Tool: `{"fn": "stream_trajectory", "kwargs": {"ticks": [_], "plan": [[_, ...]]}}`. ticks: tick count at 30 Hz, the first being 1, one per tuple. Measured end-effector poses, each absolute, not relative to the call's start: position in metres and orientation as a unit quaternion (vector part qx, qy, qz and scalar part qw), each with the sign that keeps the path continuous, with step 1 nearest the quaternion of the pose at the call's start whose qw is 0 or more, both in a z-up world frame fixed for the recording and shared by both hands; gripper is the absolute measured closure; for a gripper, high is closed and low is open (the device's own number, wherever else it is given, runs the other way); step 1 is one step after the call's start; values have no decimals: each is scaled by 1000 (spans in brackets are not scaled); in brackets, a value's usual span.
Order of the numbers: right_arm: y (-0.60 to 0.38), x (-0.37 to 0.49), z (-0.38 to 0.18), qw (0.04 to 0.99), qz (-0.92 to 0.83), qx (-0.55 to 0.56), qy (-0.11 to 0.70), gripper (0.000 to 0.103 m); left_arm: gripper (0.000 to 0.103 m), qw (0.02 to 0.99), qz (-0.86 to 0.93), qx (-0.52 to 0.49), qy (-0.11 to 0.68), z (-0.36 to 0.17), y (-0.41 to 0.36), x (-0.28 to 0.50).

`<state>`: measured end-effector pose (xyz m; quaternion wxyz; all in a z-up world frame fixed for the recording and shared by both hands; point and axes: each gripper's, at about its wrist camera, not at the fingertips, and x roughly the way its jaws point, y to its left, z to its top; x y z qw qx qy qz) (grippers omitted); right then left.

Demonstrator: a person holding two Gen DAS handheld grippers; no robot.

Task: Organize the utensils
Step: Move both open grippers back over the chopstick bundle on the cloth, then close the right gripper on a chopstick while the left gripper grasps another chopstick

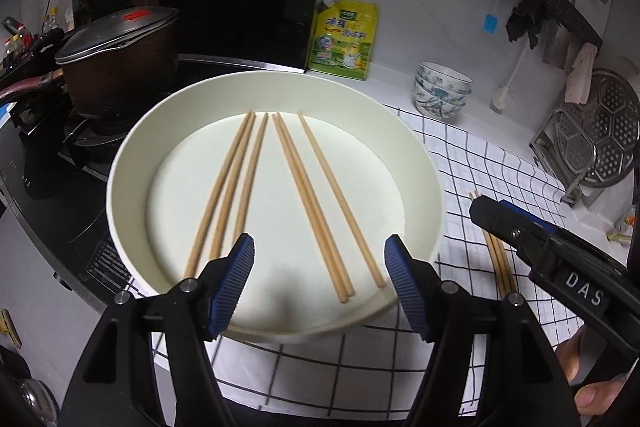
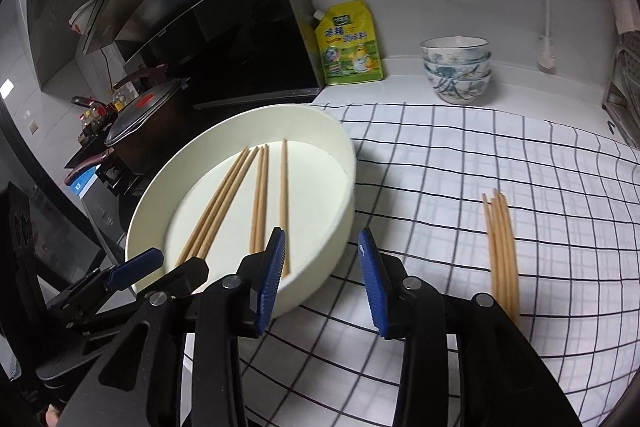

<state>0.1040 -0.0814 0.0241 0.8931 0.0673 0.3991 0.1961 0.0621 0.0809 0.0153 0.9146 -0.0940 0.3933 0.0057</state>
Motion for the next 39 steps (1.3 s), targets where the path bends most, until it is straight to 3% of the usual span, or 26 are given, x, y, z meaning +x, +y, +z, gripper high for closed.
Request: {"fn": "stream_trajectory", "kwargs": {"ticks": [21, 39], "plan": [[-204, 81, -20, 895, 84, 54, 434, 64, 27, 913, -56, -67, 399, 7, -8, 52], [-213, 90, -59, 884, 61, 13, 464, 64, 26, 905, -64, -64, 416, -11, -28, 55]]}}
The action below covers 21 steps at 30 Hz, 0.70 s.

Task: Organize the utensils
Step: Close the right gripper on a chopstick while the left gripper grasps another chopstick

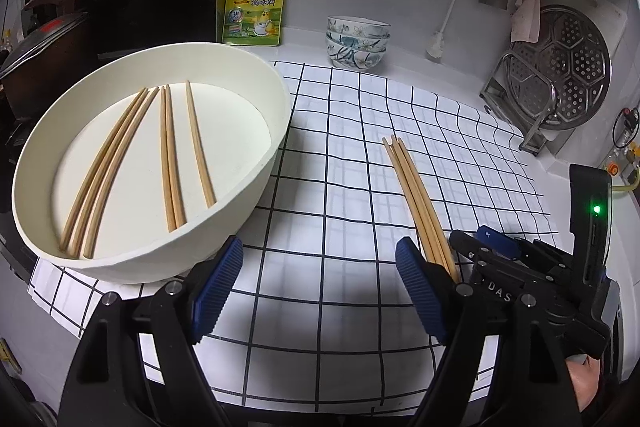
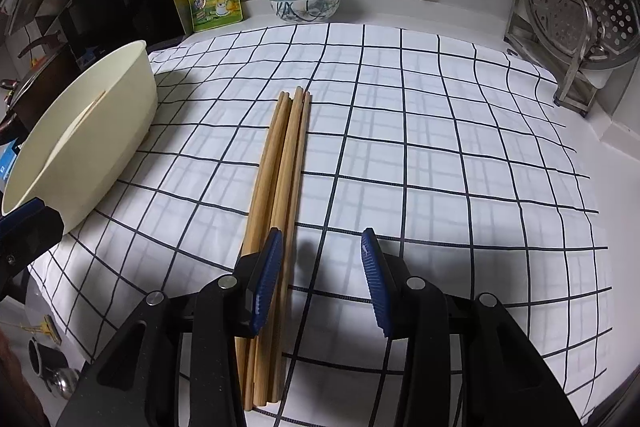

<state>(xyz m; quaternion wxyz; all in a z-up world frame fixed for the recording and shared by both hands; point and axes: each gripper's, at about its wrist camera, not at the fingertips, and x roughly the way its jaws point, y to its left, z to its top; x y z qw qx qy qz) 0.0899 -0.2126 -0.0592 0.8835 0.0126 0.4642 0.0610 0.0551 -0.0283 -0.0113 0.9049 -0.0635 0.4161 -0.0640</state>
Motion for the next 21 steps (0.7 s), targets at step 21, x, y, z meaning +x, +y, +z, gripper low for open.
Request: {"fn": "stream_trajectory", "kwargs": {"ticks": [21], "plan": [[-205, 98, -69, 882, 49, -27, 467, 64, 23, 896, -74, -53, 435, -26, -47, 58]]}}
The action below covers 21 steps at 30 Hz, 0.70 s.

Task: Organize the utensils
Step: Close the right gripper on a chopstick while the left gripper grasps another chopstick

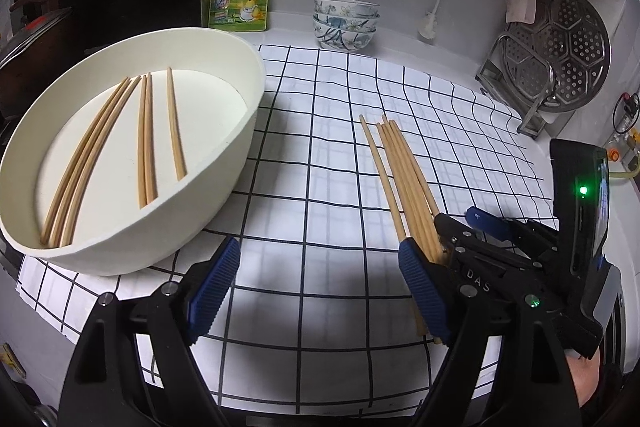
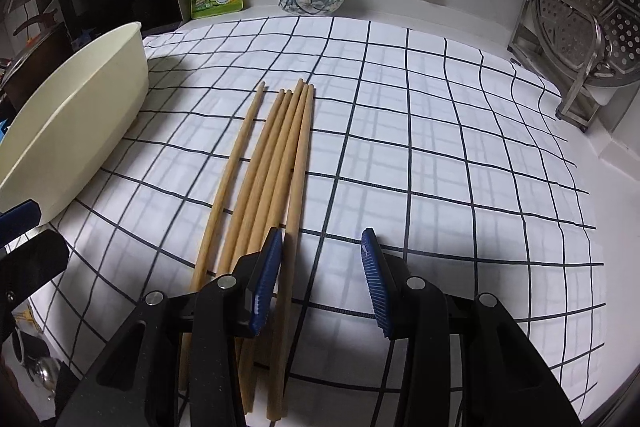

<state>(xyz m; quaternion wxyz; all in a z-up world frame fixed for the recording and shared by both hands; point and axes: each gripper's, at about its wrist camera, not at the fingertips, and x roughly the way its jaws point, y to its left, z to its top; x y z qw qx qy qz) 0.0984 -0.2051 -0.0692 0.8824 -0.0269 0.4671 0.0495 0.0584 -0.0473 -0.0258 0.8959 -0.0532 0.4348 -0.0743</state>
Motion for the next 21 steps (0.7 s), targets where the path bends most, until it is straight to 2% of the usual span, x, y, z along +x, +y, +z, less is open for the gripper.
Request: {"fn": "stream_trajectory", "kwargs": {"ticks": [21], "plan": [[-258, 110, -70, 885, 51, 11, 463, 64, 19, 879, -49, -39, 472, -65, -91, 104]]}}
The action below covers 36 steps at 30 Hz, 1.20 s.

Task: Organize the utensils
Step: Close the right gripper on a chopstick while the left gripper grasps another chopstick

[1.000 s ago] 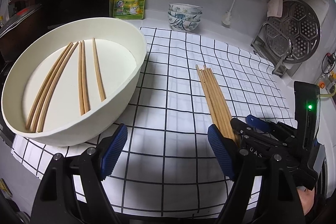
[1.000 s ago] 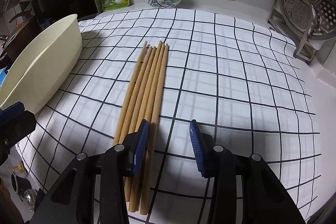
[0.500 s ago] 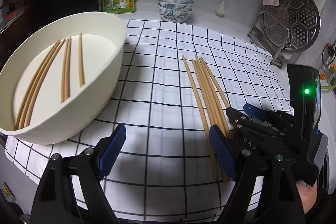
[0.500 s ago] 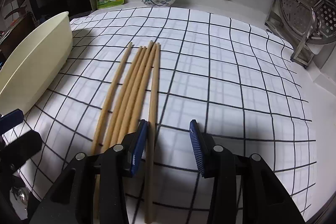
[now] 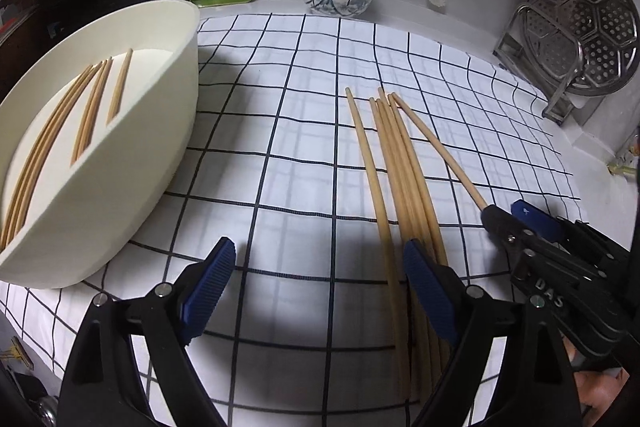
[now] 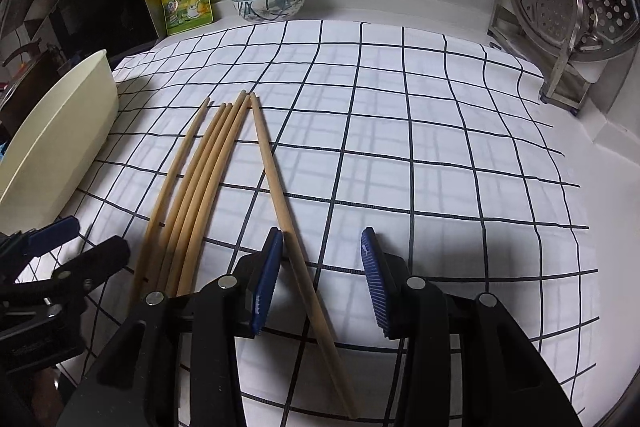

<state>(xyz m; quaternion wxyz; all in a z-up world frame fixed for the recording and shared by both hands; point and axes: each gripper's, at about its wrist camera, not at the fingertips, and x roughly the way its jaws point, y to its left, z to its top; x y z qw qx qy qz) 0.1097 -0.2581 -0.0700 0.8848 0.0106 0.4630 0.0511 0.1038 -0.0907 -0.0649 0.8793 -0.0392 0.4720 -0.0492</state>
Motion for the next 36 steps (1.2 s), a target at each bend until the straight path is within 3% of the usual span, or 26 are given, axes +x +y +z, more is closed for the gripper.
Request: {"fn": "stream_trajectory", "kwargs": {"ticks": [22, 24, 27, 29, 30, 31, 32, 36], "plan": [[-245, 110, -72, 889, 58, -30, 454, 64, 18, 883, -20, 12, 468, -76, -105, 112], [-244, 110, -72, 888, 61, -32, 454, 64, 26, 885, -22, 12, 465, -75, -106, 113], [-243, 109, -72, 887, 69, -33, 455, 71, 47, 885, -35, 16, 463, -72, -111, 113], [-241, 108, -72, 887, 73, -36, 454, 81, 69, 885, -45, 20, 463, -70, -115, 111], [-239, 108, -72, 887, 76, -38, 455, 85, 75, 885, -49, 22, 463, -69, -117, 110], [-237, 107, -72, 886, 77, -40, 455, 94, 85, 884, -54, 21, 464, -69, -118, 109], [-237, 107, -71, 886, 77, -39, 455, 95, 94, 883, -59, 18, 465, -69, -119, 109], [-245, 107, -71, 886, 84, -11, 457, 97, 96, 877, -76, -4, 474, -68, -116, 106]]}}
